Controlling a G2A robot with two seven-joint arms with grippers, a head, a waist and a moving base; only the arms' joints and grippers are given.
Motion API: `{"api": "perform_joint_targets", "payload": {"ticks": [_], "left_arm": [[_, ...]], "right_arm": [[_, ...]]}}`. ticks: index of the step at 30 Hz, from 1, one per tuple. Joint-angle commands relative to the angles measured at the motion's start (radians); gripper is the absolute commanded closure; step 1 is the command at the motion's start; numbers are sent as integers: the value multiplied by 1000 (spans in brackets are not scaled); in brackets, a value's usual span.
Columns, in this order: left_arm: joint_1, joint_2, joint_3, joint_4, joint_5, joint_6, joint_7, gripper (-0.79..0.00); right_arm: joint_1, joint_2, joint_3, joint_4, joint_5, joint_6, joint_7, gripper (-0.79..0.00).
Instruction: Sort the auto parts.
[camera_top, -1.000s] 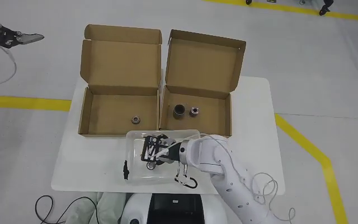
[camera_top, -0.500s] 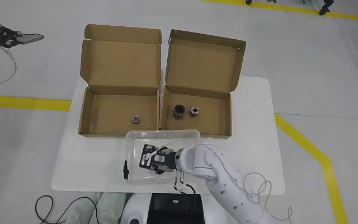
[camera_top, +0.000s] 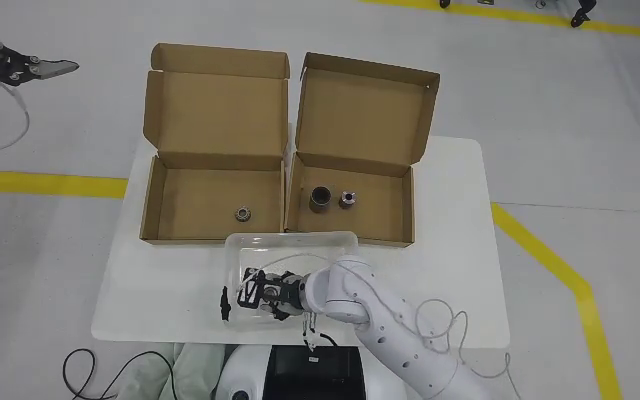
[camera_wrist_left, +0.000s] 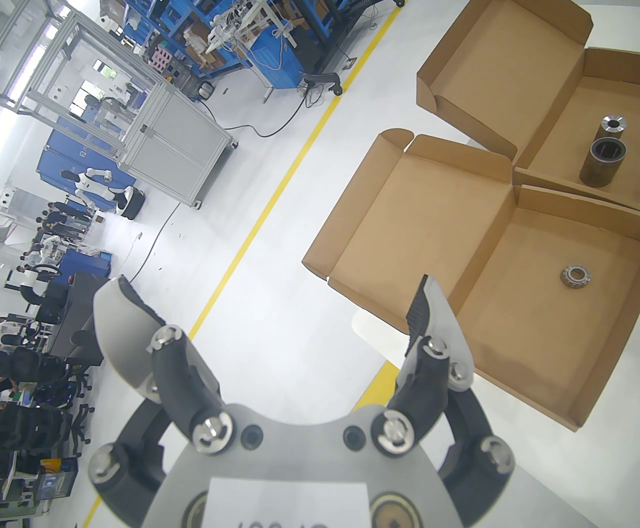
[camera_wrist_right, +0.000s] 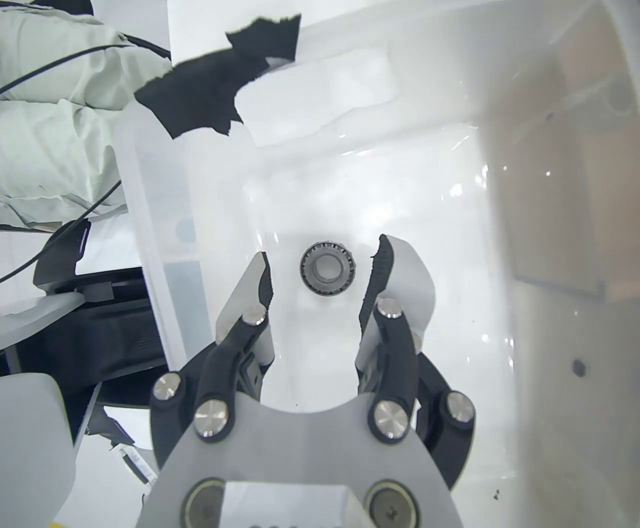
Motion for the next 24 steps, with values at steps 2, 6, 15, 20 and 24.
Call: {"api": "perform_joint_targets", "payload": {"ticks": [2, 6, 15, 20, 24], "left_arm": [[0, 0, 0, 0, 0, 0, 0, -785], [0, 0, 0, 0, 0, 0, 0, -785], [0, 0, 0, 0, 0, 0, 0, -785], [0, 0, 0, 0, 0, 0, 0, -785], [0, 0, 0, 0, 0, 0, 0, -785]], "right_arm": [[14, -4, -23, 11, -6, 22, 20, -379], [37, -14, -68, 26, -23, 62, 49, -382], [69, -27, -117, 62, -79, 141, 36, -376], [84, -32, -133, 84, -55, 130, 53, -382], [106, -40, -144, 111, -46, 138, 64, -385]]}}
